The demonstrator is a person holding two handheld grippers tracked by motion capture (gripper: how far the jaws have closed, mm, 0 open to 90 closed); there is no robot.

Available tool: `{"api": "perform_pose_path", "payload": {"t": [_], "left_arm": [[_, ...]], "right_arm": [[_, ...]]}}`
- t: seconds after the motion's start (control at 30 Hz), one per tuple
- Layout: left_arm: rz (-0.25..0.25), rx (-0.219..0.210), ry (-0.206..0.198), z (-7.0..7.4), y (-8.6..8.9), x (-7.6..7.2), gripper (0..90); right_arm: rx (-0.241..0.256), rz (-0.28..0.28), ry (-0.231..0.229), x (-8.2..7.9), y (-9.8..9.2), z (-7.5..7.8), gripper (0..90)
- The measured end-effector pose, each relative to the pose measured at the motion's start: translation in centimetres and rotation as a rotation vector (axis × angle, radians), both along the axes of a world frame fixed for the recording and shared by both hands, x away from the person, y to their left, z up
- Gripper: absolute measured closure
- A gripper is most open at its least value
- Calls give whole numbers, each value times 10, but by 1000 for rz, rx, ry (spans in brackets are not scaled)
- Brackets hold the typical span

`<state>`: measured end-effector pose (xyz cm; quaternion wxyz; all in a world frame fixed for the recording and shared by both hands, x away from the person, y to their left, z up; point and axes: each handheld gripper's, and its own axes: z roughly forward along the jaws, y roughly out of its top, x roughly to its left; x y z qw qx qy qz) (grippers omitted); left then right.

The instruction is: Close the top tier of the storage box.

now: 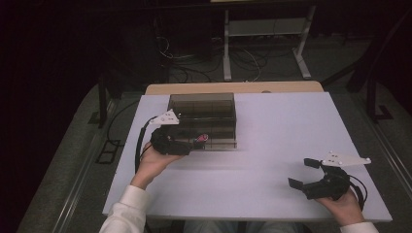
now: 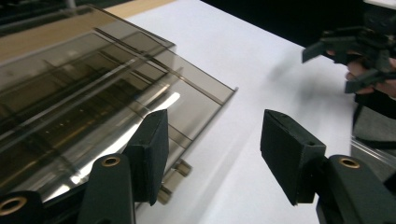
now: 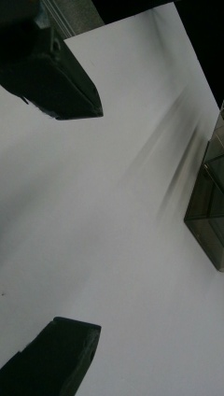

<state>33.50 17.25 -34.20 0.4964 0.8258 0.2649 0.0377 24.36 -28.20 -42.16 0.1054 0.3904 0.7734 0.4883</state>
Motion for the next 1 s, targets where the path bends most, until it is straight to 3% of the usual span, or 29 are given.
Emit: {"api": "perform_pose_path", "payload": {"t": [0.63, 1.0], "left_arm": [[-117, 44, 25, -12, -11, -11, 424], [-132, 51, 40, -22, -12, -14, 468]], "right_arm": [[0, 0, 0, 0, 0, 0, 0], [-2, 0, 0, 0, 0, 0, 0]]}}
